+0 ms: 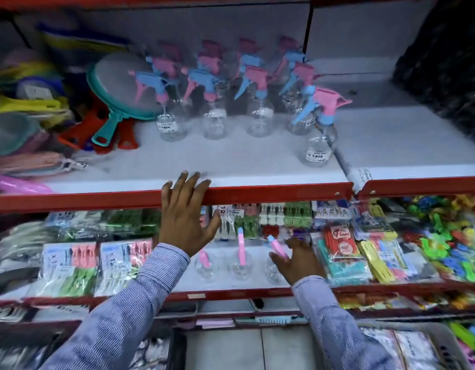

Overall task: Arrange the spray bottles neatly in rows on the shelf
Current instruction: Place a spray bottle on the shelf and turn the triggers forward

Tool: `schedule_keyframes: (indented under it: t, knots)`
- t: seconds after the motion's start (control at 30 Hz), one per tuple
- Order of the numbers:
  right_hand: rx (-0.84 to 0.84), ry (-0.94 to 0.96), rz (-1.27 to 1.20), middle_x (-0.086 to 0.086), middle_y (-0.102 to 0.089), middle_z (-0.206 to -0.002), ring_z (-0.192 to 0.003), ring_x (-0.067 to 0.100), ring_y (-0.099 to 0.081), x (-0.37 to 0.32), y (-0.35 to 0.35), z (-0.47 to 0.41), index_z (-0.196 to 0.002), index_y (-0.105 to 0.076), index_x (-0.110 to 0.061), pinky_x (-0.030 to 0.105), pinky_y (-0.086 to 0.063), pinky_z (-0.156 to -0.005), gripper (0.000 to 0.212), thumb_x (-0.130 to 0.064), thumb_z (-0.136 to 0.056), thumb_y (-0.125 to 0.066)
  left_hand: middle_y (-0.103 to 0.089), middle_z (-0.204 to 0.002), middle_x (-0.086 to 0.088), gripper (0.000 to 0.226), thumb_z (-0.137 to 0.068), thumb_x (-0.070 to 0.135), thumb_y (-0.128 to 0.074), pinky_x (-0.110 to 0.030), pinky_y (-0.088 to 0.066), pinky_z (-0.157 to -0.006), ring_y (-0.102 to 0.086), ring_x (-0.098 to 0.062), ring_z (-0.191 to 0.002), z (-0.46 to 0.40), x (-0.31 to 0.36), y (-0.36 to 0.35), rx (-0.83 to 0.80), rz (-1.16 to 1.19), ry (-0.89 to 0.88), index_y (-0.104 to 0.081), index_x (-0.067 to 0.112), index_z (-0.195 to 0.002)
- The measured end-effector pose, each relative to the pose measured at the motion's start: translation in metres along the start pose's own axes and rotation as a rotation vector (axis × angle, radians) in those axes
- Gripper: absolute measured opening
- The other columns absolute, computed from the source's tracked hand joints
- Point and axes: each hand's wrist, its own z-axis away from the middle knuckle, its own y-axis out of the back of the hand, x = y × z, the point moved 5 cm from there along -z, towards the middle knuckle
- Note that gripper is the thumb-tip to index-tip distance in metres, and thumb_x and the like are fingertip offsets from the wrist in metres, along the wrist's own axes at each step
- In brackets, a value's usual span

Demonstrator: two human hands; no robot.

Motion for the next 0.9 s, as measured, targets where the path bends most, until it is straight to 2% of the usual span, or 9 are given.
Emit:
schedule_keyframes:
  t: [0.1,0.27,0.4,0.5,0.57,0.63,0.7,0.8,0.9]
  knots:
    - [-0.202,-0.048,0.088,0.011,-0.07,-0.11,-0.103,0.029,-0.065,-0.003,-0.015,-0.004,-0.111,-0.061,-0.013,0.031,-0.051,-0.082,0.053,-0.045,-0.072,-0.076,-0.05,-0.145,-0.009,0.061,-0.079,0.042,-0.064,-0.053,-0.02,-0.117,-0.033,-0.029,-0.144,0.001,0.001,0.002,0.028,0.031,-0.006,-0.053,0.016,-0.132]
    - [-0.184,-0.075,0.133,0.013,-0.073,-0.104,-0.097,0.027,-0.068,-0.009,0.002,-0.01,-0.106,-0.068,-0.01,0.031,-0.056,-0.083,0.042,-0.027,-0.069,-0.078,-0.051,-0.145,-0.008,0.059,-0.078,0.04,-0.061,-0.052,-0.021,-0.116,-0.032,-0.027,-0.144,0.002,-0.001,0.003,0.036,0.037,0.006,-0.052,0.018,-0.132]
    - [-0.069,-0.003,0.057,0.013,-0.075,-0.095,-0.083,0.027,-0.069,-0.032,0.053,0.0,-0.094,-0.069,-0.015,0.027,-0.054,-0.07,0.033,-0.026,-0.064,-0.078,-0.05,-0.145,-0.008,0.061,-0.078,0.042,-0.061,-0.053,-0.024,-0.115,-0.033,-0.028,-0.143,0.003,-0.001,0.003,0.033,0.05,0.009,-0.052,0.018,-0.133]
    - [0.047,0.09,-0.012,0.008,-0.074,-0.082,-0.065,0.021,-0.058,-0.064,0.108,0.022,-0.081,-0.067,-0.02,0.022,-0.04,-0.057,0.021,-0.025,-0.064,-0.076,-0.051,-0.144,-0.008,0.06,-0.078,0.045,-0.057,-0.055,-0.026,-0.114,-0.035,-0.029,-0.142,0.005,-0.001,0.003,0.034,0.063,0.004,-0.053,0.018,-0.132]
    - [0.179,0.174,-0.076,0.001,-0.066,-0.065,-0.054,0.017,-0.051,-0.089,0.149,0.04,-0.072,-0.065,-0.022,0.017,-0.032,-0.048,0.016,-0.026,-0.062,-0.078,-0.053,-0.143,-0.008,0.061,-0.078,0.047,-0.054,-0.055,-0.027,-0.114,-0.036,-0.029,-0.142,0.004,-0.001,0.004,0.034,0.074,0.011,-0.054,0.019,-0.131]
    - [0.277,0.263,-0.114,-0.005,-0.055,-0.051,-0.046,0.01,-0.047,-0.115,0.187,0.057,-0.064,-0.058,-0.025,0.012,-0.029,-0.043,0.025,-0.032,-0.059,-0.082,-0.053,-0.144,-0.007,0.061,-0.079,0.051,-0.052,-0.056,-0.027,-0.114,-0.036,-0.028,-0.142,0.005,0.0,0.003,0.015,0.088,0.033,-0.054,0.02,-0.131]
    - [0.34,0.329,-0.171,-0.008,-0.058,-0.051,-0.046,0.004,-0.052,-0.137,0.217,0.067,-0.068,-0.062,-0.024,0.01,-0.039,-0.049,0.03,-0.04,-0.057,-0.085,-0.051,-0.145,-0.005,0.062,-0.08,0.054,-0.051,-0.056,-0.026,-0.116,-0.035,-0.027,-0.143,0.006,-0.001,0.004,-0.001,0.103,0.051,-0.053,0.022,-0.132]
    - [0.464,0.402,-0.332,-0.015,-0.055,-0.049,-0.048,0.003,-0.054,-0.167,0.248,0.06,-0.073,-0.068,-0.024,0.005,-0.04,-0.055,0.028,-0.039,-0.058,-0.088,-0.049,-0.149,-0.003,0.065,-0.078,0.054,-0.052,-0.055,-0.026,-0.116,-0.033,-0.024,-0.144,0.007,-0.002,0.003,-0.024,0.112,0.04,-0.05,0.024,-0.136]
    - [0.518,0.416,-0.442,-0.014,-0.055,-0.052,-0.048,0.004,-0.05,-0.192,0.253,0.03,-0.074,-0.073,-0.021,0.009,-0.04,-0.056,0.026,-0.034,-0.059,-0.09,-0.046,-0.151,-0.001,0.069,-0.077,0.055,-0.054,-0.052,-0.023,-0.118,-0.03,-0.021,-0.146,0.007,-0.005,0.003,-0.055,0.113,0.03,-0.047,0.026,-0.139]
